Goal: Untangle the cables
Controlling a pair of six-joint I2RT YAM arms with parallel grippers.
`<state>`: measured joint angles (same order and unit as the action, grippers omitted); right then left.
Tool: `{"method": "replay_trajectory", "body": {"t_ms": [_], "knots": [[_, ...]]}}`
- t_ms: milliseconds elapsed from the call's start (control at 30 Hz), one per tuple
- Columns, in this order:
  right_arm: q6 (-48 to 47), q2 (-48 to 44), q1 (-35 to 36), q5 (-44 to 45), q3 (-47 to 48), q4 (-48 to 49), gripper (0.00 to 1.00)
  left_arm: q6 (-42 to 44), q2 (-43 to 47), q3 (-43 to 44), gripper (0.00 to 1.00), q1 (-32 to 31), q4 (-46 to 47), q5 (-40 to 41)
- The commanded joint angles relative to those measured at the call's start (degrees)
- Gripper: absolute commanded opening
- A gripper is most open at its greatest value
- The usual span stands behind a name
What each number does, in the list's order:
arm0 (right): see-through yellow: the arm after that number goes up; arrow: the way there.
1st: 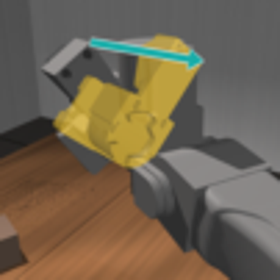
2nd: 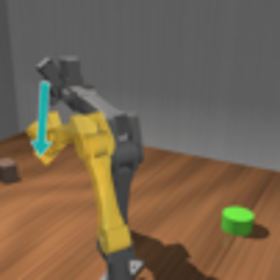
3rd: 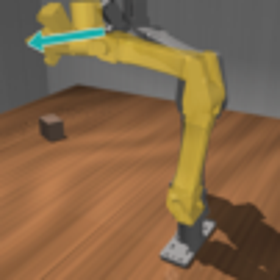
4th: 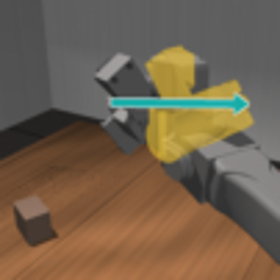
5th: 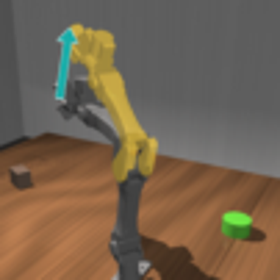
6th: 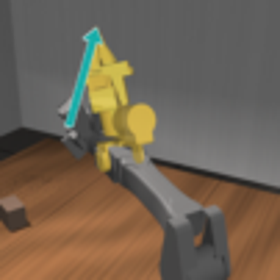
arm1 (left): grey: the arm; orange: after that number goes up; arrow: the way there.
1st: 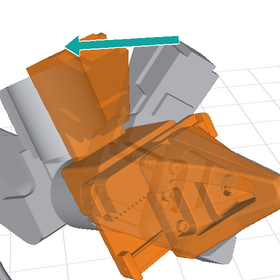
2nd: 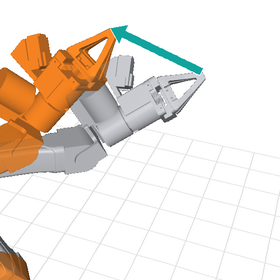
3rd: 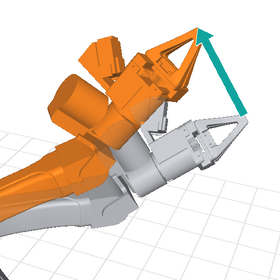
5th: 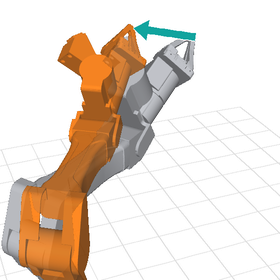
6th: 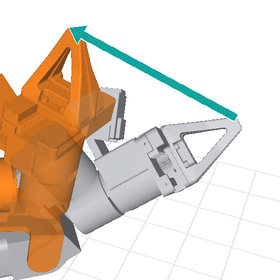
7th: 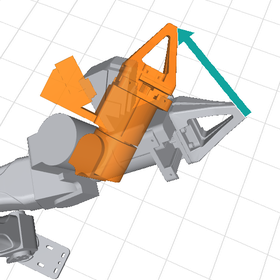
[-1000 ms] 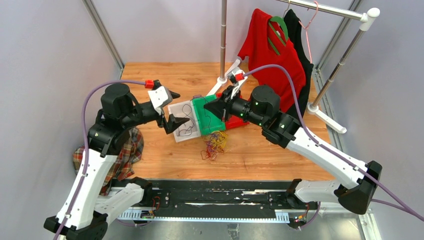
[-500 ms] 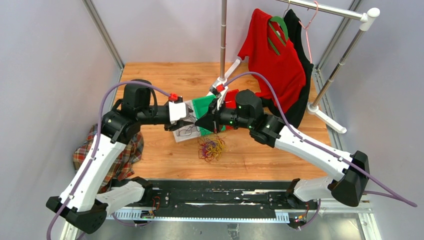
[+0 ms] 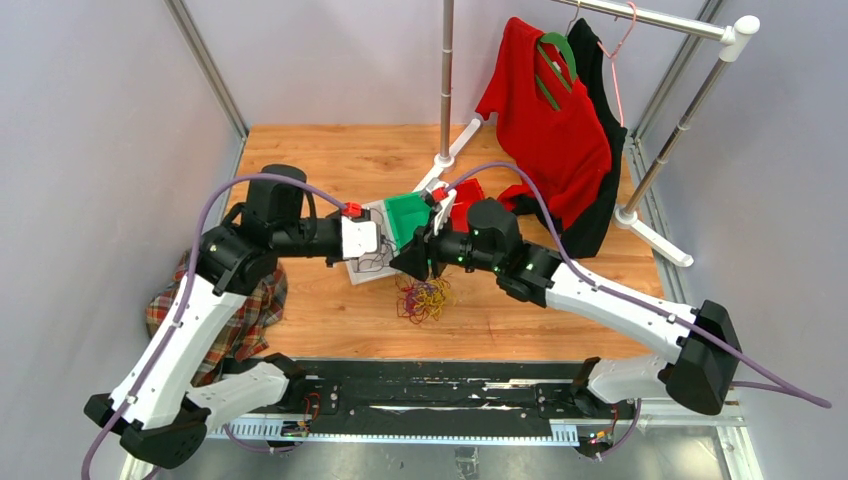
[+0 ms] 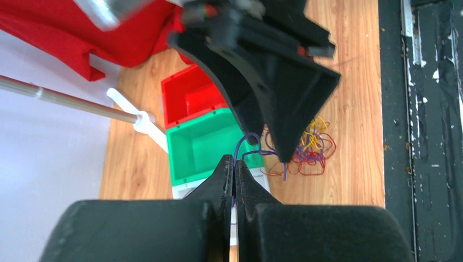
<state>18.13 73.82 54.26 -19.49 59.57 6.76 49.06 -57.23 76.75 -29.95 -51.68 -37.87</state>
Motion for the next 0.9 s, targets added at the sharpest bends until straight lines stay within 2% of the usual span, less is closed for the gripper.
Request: {"method": "replay_trajectory", "body": {"t_ms": [0,133,300,433,667,867], "knots": [[-3.70,-0.56,3.84,6.61,-2.93,3.69,0.45,-3.24,0.19,5.74,0.00,-1.26,0.53,0.67],[-7.79,1.76,7.85,14.10,-3.74,5.60,0.46,-5.76,-0.38,9.81,0.00,-1.50,0.46,-0.18],[-8.29,4.95,8.23,19.16,-4.42,8.33,0.43,-7.45,-0.34,12.84,0.00,-1.60,0.53,-1.12],[-8.29,7.28,8.23,20.71,-5.24,10.64,0.39,-8.63,-0.65,16.31,0.00,-1.64,0.48,-1.58],[-4.92,12.57,8.23,21.03,-8.62,14.26,0.25,-10.39,-2.94,24.90,0.00,-1.69,0.53,-1.24],[-1.14,14.46,8.23,22.73,-13.64,17.08,0.21,-12.56,-5.05,32.45,0.00,-1.69,0.61,-1.41]]}}
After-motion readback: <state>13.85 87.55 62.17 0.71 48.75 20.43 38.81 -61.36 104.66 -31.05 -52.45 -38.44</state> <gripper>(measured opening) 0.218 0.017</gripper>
